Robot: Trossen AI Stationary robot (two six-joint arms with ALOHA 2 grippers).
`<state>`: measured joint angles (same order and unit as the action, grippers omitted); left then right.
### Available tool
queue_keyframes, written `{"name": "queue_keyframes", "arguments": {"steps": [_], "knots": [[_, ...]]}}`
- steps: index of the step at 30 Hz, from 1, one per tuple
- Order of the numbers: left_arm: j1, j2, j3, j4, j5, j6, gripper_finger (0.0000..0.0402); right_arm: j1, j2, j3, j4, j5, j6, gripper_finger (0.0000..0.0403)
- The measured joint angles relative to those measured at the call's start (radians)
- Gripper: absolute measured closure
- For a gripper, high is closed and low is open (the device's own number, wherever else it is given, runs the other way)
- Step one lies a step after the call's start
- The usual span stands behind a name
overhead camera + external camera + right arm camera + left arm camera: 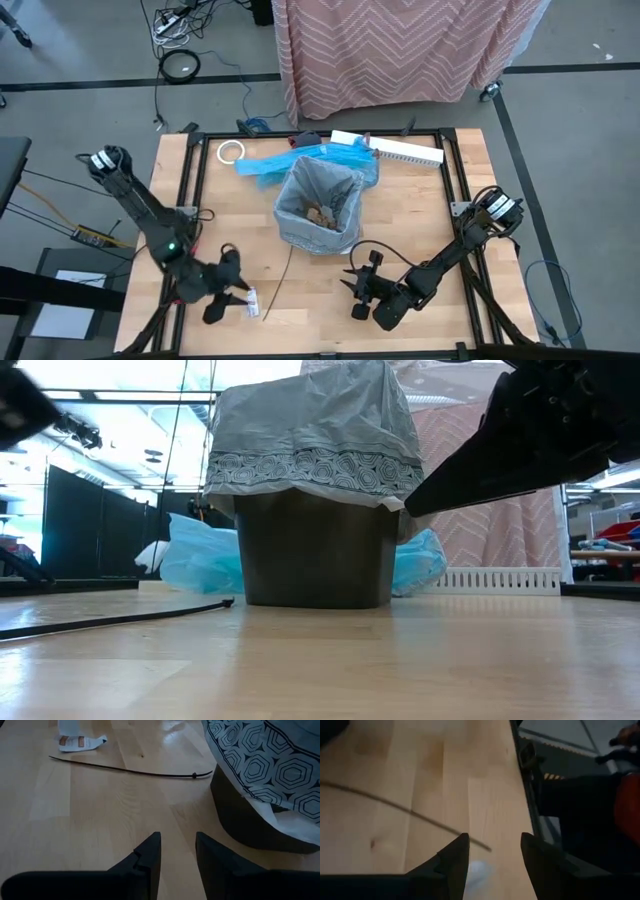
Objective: Place trash/remove bag and relplace
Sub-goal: Put the white receipt inside the black trash bin
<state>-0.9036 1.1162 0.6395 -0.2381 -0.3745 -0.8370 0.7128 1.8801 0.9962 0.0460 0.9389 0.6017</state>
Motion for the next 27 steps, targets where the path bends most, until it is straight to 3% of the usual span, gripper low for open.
{"name": "queue_keyframes", "arguments": {"steps": [3, 8, 22, 27], "knots": [[-0.063, 0.036, 0.000, -0.026, -0.037, 0.020, 0.0216, 0.000, 0.000, 0.000, -0.002, 0.000, 0.000, 0.0294], [-0.106, 0.120, 0.000, -0.027, -0.028, 0.194, 0.0216, -0.002, 0.000, 0.000, -0.003, 0.000, -0.005, 0.0294], [-0.106, 0.282, 0.000, -0.010, -0.032, 0.391, 0.0216, -0.015, 0.000, 0.000, -0.004, 0.000, -0.011, 0.0294], [-0.104, 0.351, 0.000, 0.038, -0.085, 0.428, 0.0217, -0.015, 0.000, 0.000, -0.003, 0.000, -0.011, 0.0294]]}}
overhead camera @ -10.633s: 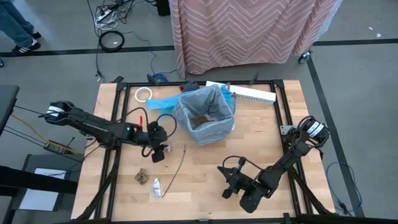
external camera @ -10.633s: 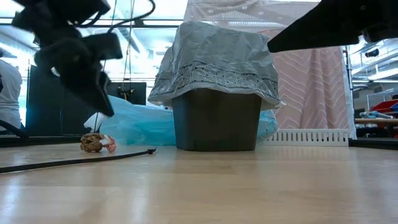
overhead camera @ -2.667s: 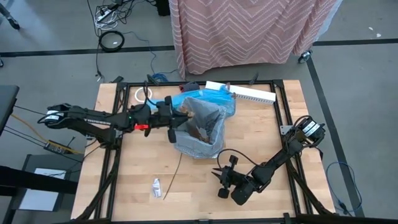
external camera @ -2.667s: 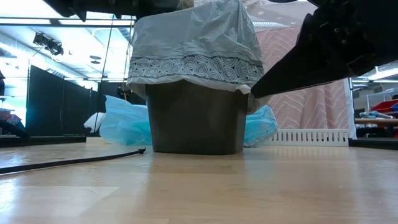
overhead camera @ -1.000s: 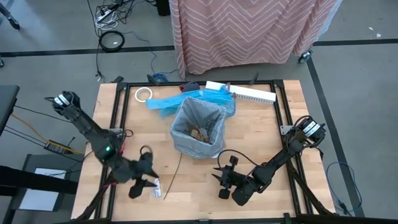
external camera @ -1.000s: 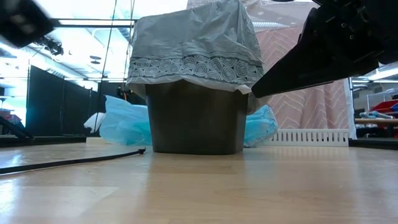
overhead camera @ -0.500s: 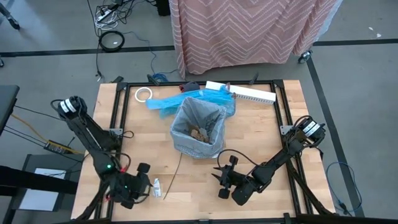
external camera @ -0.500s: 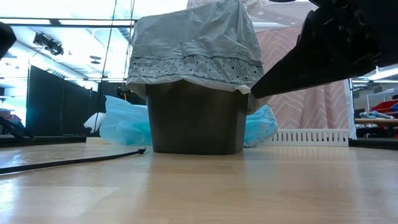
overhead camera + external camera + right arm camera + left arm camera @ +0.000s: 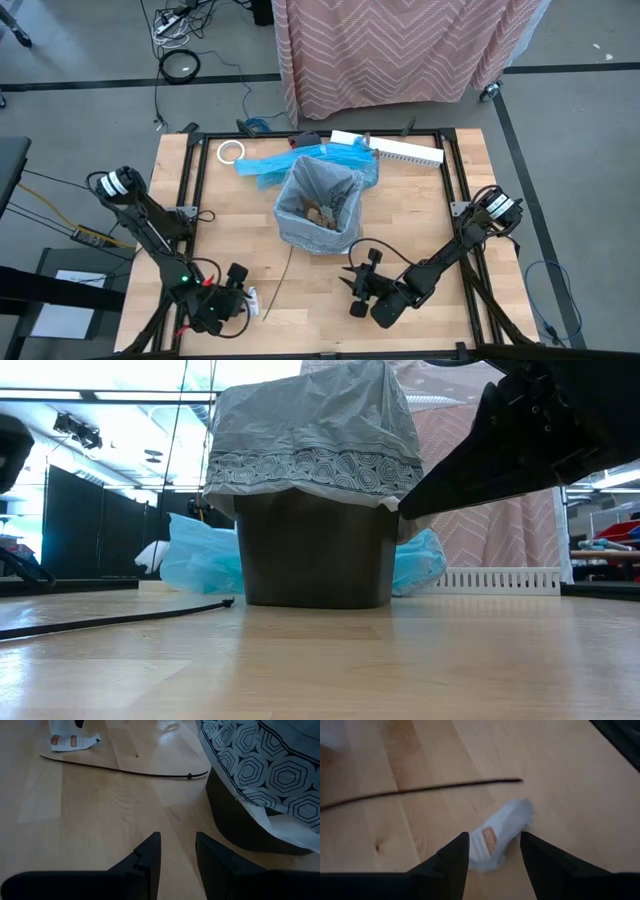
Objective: Place trash/remove bag and relplace
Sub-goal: Put the white receipt inside the black trash bin
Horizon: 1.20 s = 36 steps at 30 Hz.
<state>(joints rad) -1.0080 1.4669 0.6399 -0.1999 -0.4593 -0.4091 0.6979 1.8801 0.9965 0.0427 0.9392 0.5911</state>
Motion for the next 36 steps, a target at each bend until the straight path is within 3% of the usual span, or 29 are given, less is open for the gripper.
{"name": "queue_keyframes", "arguments": {"steps": [4, 12, 18, 23, 27, 31, 36], "knots": [[0.001, 0.063, 0.000, 0.056, -0.015, 0.010, 0.0248, 0.000, 0.000, 0.000, 0.000, 0.000, 0.000, 0.0294], [0.004, 0.129, 0.001, 0.082, -0.016, -0.142, 0.0391, -0.005, 0.000, 0.000, 0.000, 0.004, 0.001, 0.0297], [0.008, 0.111, 0.039, 0.073, -0.214, -0.252, 0.0397, -0.013, 0.000, 0.000, 0.000, 0.004, 0.002, 0.0302], [0.013, 0.069, 0.114, 0.071, -0.434, -0.246, 0.0398, -0.013, 0.000, 0.000, 0.000, -0.001, 0.012, 0.0302], [0.019, 0.018, 0.199, 0.066, -0.639, -0.119, 0.0399, -0.013, 0.000, 0.000, 0.000, -0.002, 0.012, 0.0302], [0.050, -0.050, 0.296, 0.069, -0.811, 0.129, 0.0399, -0.013, 0.000, 0.000, 0.000, -0.009, 0.019, 0.0302], [0.148, -0.143, 0.403, 0.110, -0.793, 0.483, 0.0399, -0.013, 0.000, 0.000, 0.011, -0.018, 0.021, 0.0302]]}}
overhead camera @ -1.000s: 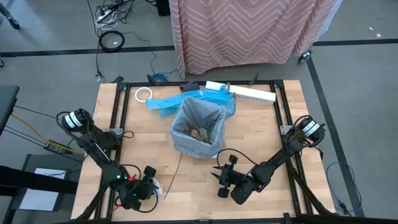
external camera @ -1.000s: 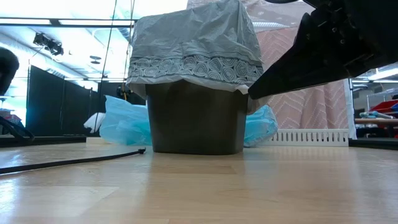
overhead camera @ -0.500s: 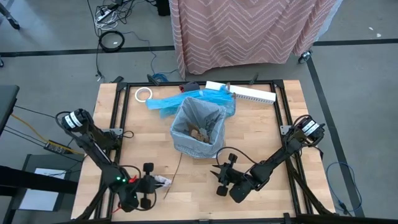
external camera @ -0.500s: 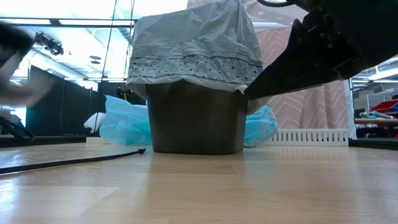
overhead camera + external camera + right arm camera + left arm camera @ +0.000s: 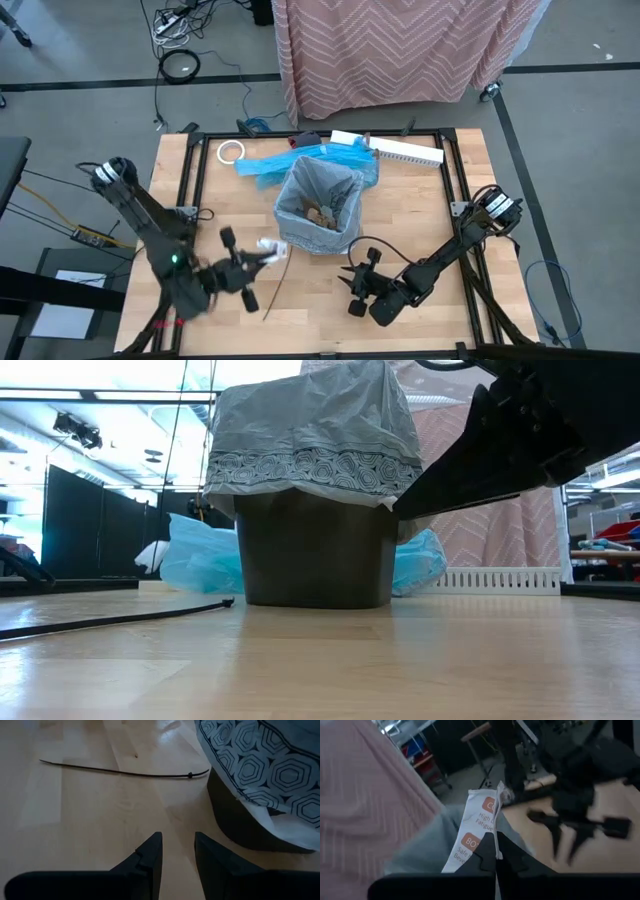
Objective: Place trash/remove bag and relplace
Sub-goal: Put the white receipt inside the black trash bin
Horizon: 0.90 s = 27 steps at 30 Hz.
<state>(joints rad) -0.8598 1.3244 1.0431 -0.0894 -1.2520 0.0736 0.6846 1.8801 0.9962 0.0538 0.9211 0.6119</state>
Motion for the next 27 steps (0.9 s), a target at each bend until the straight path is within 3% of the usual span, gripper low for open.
{"name": "queue_keyframes", "arguments": {"steps": [5, 9, 14, 20, 27], "knots": [[0.141, -0.082, 0.040, 0.194, 0.229, 0.303, 0.0399, 0.000, 0.000, 0.000, 0.004, -0.001, 0.025, 0.0302], [0.286, -0.127, 0.041, 0.294, 0.492, 0.374, 0.0399, 0.001, 0.000, 0.000, 0.004, -0.008, 0.044, 0.0302], [0.488, -0.133, 0.041, 0.305, 0.846, 0.288, 0.0399, 0.003, 0.000, 0.000, 0.004, -0.009, 0.051, 0.0302], [0.705, -0.106, 0.016, 0.321, 1.167, 0.123, 0.0398, 0.003, 0.000, 0.000, 0.004, -0.022, 0.051, 0.0302], [0.890, -0.096, -0.143, 0.517, 1.415, -0.125, 0.0397, 0.003, 0.000, 0.000, 0.004, -0.035, 0.062, 0.0302]]}}
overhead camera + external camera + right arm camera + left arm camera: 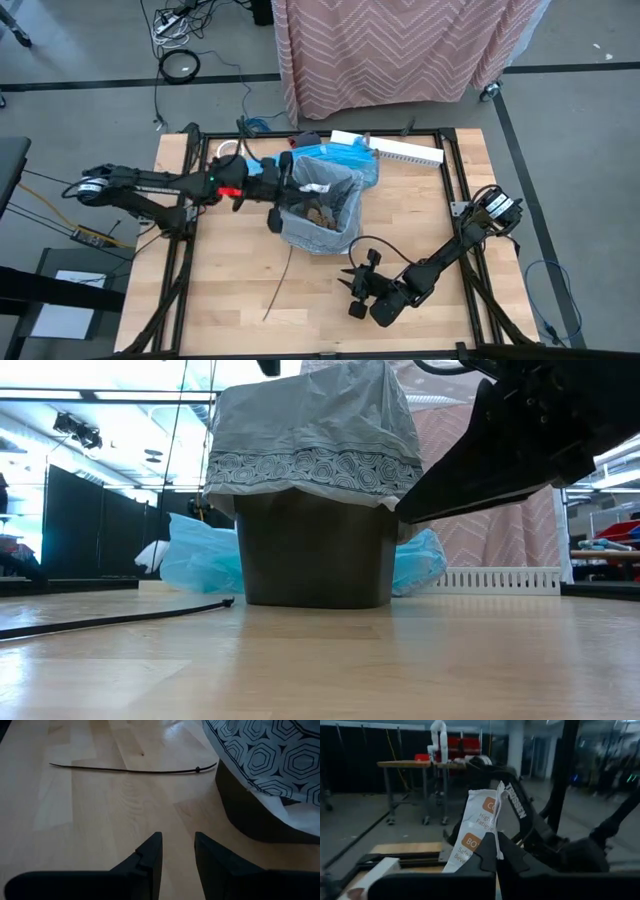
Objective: Place trash/remove bag and relplace
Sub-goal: Put the white receipt inside the black trash bin
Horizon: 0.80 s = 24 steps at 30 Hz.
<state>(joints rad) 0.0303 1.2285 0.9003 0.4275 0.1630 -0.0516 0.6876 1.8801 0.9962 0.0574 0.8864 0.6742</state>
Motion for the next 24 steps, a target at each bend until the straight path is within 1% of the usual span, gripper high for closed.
{"name": "queue_keyframes", "arguments": {"steps": [3, 6, 11, 13, 15, 17, 24], "knots": [[0.050, -0.001, -0.089, 0.170, 0.055, -0.069, 0.0397, 0.000, 0.000, 0.000, 0.001, 0.000, 0.004, 0.0302], [0.095, -0.001, -0.161, 0.270, 0.063, -0.110, 0.0397, 0.000, 0.000, 0.000, 0.001, 0.000, 0.005, 0.0302], [0.155, -0.001, -0.228, 0.272, 0.060, -0.161, 0.0396, 0.000, 0.000, 0.000, 0.001, 0.000, 0.005, 0.0302], [0.162, -0.001, -0.235, 0.275, 0.077, -0.146, 0.0392, 0.000, 0.000, 0.000, 0.001, 0.000, 0.005, 0.0302], [0.161, -0.001, -0.236, 0.277, 0.116, -0.114, 0.0380, 0.001, 0.000, 0.000, 0.001, 0.000, -0.001, 0.0301], [0.160, -0.001, -0.236, 0.277, 0.131, -0.110, 0.0362, 0.002, 0.000, 0.000, 0.001, 0.000, -0.005, 0.0298], [0.158, -0.001, -0.236, 0.253, 0.131, -0.066, 0.0283, 0.015, 0.000, 0.000, 0.001, 0.000, -0.014, 0.0283]]}}
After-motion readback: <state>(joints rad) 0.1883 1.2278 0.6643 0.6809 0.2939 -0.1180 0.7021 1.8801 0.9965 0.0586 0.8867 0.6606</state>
